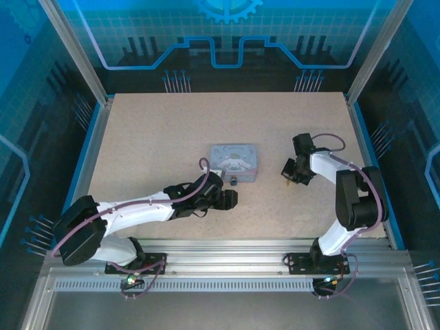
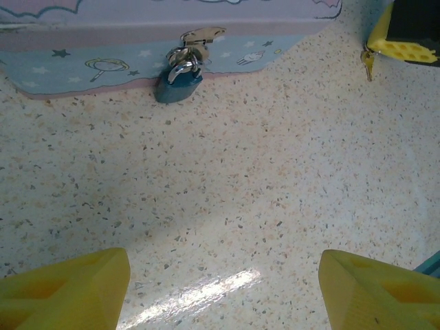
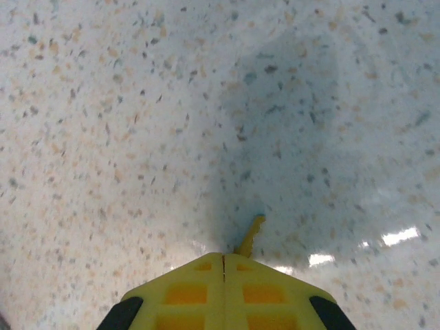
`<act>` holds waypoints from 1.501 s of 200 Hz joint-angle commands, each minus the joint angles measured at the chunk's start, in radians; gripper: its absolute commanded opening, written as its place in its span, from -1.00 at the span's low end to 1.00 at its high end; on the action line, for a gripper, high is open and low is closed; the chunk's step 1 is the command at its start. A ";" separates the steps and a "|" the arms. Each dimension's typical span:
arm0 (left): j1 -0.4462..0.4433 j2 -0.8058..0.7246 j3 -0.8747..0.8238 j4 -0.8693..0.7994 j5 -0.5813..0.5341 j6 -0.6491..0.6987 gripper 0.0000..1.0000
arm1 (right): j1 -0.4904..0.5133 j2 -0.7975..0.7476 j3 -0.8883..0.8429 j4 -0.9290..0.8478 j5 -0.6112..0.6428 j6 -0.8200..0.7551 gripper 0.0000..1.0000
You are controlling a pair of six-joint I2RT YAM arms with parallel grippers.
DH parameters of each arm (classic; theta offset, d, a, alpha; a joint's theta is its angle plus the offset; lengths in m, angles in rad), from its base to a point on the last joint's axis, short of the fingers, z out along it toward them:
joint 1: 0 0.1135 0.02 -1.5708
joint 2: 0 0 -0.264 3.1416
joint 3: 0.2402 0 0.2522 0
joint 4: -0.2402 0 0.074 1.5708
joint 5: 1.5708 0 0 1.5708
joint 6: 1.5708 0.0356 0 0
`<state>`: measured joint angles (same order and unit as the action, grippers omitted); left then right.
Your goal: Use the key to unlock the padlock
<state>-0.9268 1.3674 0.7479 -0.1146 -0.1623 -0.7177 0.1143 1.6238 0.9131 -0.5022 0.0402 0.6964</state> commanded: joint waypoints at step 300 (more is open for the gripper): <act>0.253 -0.114 0.145 0.556 0.708 0.071 0.54 | 0.231 -0.463 0.385 -0.285 -0.791 -0.225 -1.00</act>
<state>-0.6811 1.2236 0.8635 0.3107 0.4595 -0.6487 0.3336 1.1599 1.2980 -0.7925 -0.7090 0.4442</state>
